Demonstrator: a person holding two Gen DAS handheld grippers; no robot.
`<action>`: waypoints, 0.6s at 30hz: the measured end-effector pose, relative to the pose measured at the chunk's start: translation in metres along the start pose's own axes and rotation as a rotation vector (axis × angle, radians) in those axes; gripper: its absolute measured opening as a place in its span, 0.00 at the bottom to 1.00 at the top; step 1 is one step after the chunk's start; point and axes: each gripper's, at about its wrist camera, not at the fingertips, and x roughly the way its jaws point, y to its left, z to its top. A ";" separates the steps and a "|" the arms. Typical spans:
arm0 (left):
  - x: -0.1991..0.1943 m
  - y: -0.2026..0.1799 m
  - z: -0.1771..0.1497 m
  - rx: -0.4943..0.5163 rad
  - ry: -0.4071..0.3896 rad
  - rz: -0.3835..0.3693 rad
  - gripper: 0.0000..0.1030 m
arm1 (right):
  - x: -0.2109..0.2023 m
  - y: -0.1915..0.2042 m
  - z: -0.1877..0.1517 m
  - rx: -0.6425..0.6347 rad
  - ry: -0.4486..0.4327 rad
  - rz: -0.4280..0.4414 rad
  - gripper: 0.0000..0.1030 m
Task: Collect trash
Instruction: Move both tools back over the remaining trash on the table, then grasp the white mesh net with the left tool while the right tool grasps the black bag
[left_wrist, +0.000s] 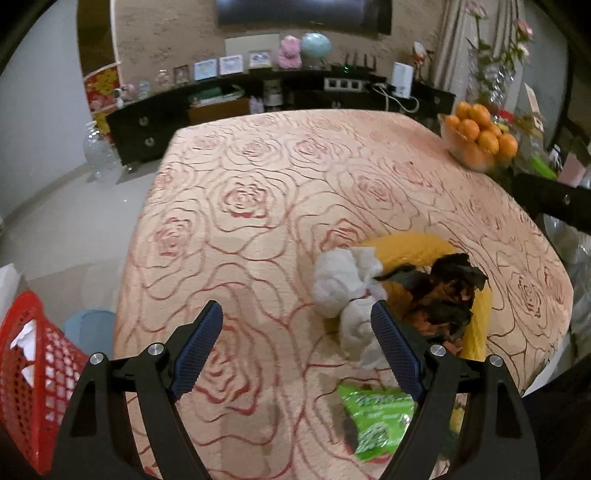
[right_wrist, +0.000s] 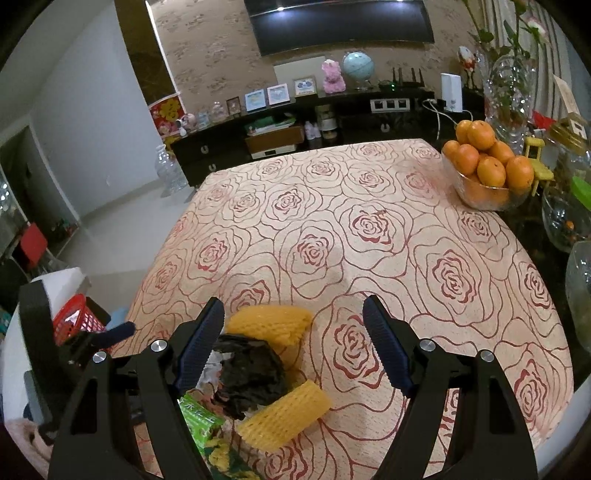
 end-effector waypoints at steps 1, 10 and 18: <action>0.003 -0.002 0.001 0.006 0.003 -0.004 0.77 | 0.000 0.000 0.000 0.002 0.001 0.001 0.73; 0.034 -0.021 0.009 0.023 0.044 -0.034 0.77 | 0.003 -0.005 -0.003 0.007 0.017 -0.007 0.73; 0.048 -0.011 0.008 -0.057 0.098 -0.106 0.45 | 0.014 -0.007 -0.009 0.009 0.055 0.001 0.73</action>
